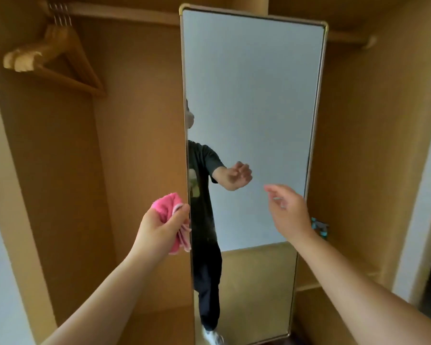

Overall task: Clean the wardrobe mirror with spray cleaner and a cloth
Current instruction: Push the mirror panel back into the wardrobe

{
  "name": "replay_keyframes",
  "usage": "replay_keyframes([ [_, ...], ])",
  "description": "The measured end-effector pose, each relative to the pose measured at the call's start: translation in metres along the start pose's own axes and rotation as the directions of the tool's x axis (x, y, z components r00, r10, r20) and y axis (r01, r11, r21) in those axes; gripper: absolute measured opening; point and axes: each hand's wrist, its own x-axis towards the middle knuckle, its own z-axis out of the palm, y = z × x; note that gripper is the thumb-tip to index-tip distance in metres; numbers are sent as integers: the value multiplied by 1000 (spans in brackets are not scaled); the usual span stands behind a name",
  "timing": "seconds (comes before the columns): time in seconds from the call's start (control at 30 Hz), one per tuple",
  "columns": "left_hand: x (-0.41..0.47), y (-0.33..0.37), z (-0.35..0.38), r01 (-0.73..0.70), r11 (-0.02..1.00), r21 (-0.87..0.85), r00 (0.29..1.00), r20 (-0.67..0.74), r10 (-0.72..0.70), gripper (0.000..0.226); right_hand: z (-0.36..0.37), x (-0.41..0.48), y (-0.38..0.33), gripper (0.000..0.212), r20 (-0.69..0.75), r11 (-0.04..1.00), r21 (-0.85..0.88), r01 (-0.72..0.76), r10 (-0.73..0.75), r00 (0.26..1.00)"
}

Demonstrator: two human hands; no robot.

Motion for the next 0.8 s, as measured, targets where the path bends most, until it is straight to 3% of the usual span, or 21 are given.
replay_keyframes([
  [0.13,12,5,2,-30,999,43,997,-64,33,46,-58,51,40,39,-230,989,-73,-131,112,967],
  [0.43,27,1,4,-61,994,85,994,-90,69,50,-55,112,77,64,-104,924,-58,-378,371,923],
  [0.8,31,0,9,-85,987,138,994,-63,95,50,-61,80,83,53,-206,970,7,-244,240,949],
])
